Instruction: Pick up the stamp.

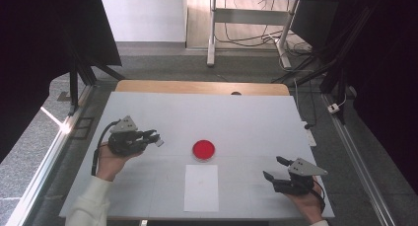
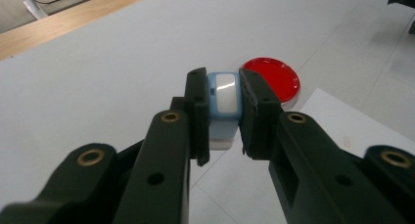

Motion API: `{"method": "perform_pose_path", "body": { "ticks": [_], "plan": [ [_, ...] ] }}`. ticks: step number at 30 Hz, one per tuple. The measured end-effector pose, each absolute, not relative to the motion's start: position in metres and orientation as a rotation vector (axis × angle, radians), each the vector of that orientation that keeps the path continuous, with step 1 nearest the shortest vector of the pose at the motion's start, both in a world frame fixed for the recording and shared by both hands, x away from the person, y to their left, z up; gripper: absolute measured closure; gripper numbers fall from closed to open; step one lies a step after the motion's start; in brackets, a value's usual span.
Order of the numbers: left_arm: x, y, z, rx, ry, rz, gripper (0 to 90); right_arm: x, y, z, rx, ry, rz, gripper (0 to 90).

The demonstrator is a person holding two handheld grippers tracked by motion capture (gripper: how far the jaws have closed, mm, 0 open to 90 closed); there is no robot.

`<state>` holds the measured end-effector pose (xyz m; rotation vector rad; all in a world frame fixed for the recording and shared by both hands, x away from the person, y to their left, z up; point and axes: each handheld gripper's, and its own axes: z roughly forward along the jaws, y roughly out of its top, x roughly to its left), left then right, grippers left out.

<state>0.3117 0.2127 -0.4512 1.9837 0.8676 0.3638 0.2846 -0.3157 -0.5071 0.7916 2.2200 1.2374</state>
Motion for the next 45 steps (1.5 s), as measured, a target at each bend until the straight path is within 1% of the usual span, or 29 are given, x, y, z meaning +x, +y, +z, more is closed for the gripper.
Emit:
{"method": "perform_pose_path", "body": {
  "ticks": [11, 32, 45],
  "plan": [
    [0.31, 0.204, -0.449, 1.983, 0.845, 0.35, 74.9, 0.285, -0.316, -0.507, 0.794, 2.219, 1.233, 25.1],
    [0.308, 0.178, -0.449, 1.98, 0.772, 0.257, 74.9, 0.285, -0.315, -0.508, 0.79, 2.222, 1.23, 25.1],
    [0.305, 0.164, -0.448, 1.984, 0.737, 0.233, 74.8, 0.285, -0.315, -0.508, 0.79, 2.22, 1.229, 25.1]
  ]
}}
